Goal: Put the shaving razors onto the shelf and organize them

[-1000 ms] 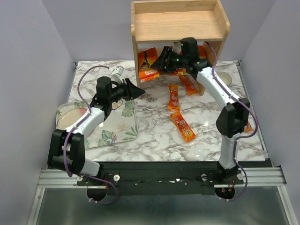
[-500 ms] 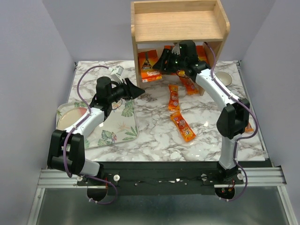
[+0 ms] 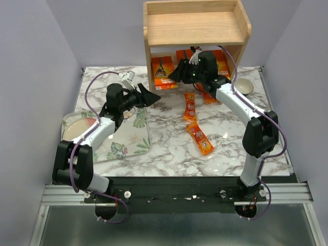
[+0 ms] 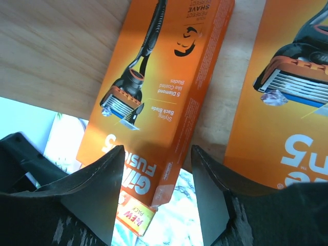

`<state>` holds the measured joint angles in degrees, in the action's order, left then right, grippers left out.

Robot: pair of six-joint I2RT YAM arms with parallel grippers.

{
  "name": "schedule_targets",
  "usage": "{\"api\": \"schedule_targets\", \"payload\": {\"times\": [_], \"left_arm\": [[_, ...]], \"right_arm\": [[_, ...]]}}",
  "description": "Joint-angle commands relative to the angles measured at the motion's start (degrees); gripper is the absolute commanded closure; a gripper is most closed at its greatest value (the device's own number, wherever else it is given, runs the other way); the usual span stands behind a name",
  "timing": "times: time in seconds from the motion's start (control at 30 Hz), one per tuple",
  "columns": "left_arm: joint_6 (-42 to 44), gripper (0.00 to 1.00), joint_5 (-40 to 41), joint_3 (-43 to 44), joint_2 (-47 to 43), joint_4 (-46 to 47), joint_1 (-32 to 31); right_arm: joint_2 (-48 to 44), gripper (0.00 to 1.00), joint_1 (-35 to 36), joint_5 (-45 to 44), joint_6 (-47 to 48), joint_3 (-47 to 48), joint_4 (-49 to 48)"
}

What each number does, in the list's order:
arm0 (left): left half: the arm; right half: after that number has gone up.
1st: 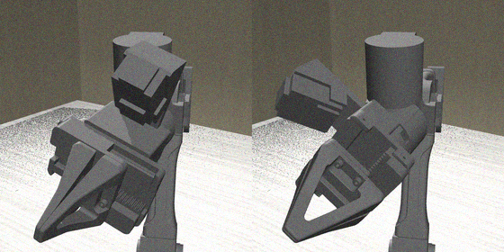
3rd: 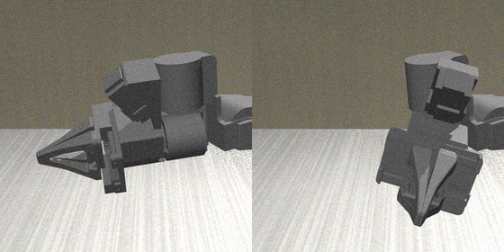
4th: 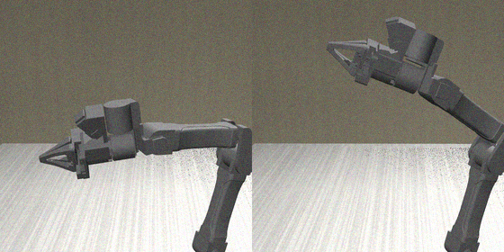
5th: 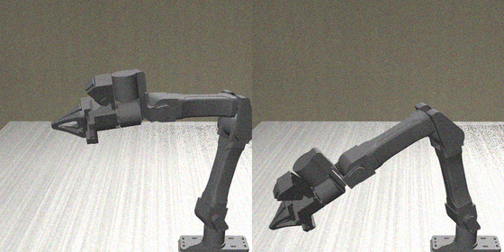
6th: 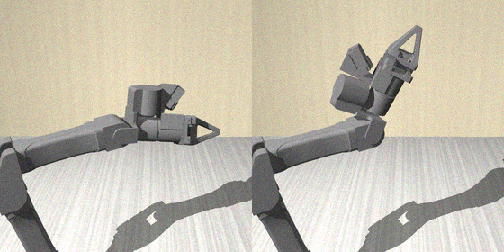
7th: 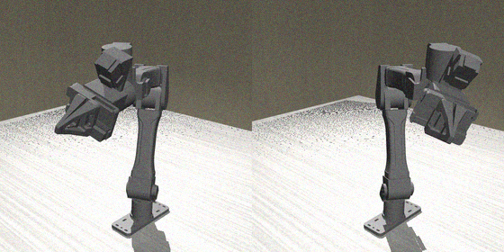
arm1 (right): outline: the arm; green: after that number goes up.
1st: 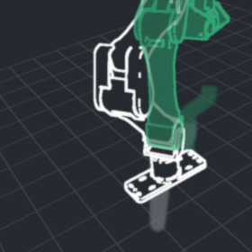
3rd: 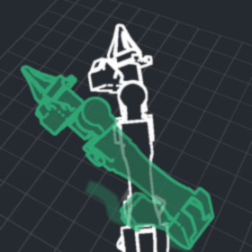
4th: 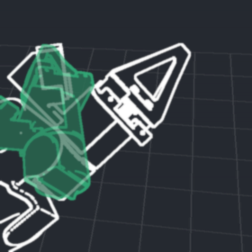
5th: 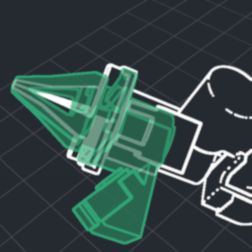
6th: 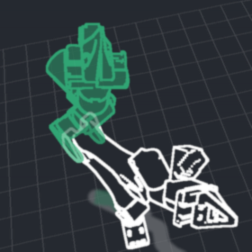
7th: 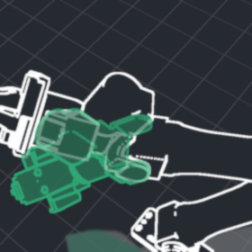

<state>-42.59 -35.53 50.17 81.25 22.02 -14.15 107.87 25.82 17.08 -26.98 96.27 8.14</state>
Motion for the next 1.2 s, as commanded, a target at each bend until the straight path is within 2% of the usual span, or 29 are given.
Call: {"api": "schedule_targets", "payload": {"times": [0.0,0.13,0.33,0.43,0.47,0.57,0.67,0.77,0.83,1.17], "left_arm": [[-6.3,0.28,5.3,3.8,3.2,2.5,-0.4],[-10.2,0.30,6.5,7.4,6.2,2.5,-0.3],[-15.3,0.40,7.6,11.9,11.2,1.8,-0.3],[-16.9,0.53,8.2,12.6,12.5,0.8,-0.3],[-17.3,0.62,8.2,12.6,12.5,0.7,-0.3],[-19.5,0.78,8.3,12.1,11.9,-0.4,-0.3],[-20.6,0.89,9.4,11.4,10.9,-1.5,-0.3],[-21.0,0.96,10.1,11.9,10.7,-2.3,-0.1],[-21.5,0.99,11.2,13.5,10.9,-3.3,0.1],[-24.1,1.00,18.4,20.1,10.7,-13.9,1.7]], "right_arm": [[-0.8,0.38,0.5,0.4,-1.1,0.3,-3.7],[0.2,0.38,0.6,0.1,-1.1,1.8,-2.9],[0.8,0.38,0.6,-1.1,-1.0,2.5,-2.4],[0.8,0.37,0.6,-1.2,-1.1,2.3,-2.3],[0.8,0.37,0.6,-1.3,-1.1,2.3,-2.2],[0.7,0.37,0.6,-1.1,-1.6,1.9,-2.4],[0.6,0.37,0.8,-0.6,-2.4,1.8,-3.0],[1.4,0.38,1.2,-0.5,-2.8,2.3,-3.6],[1.9,0.39,1.6,-0.6,-3.2,3.3,-3.5],[4.0,0.39,3.6,-2.2,-4.1,7.2,-3.0]]}}
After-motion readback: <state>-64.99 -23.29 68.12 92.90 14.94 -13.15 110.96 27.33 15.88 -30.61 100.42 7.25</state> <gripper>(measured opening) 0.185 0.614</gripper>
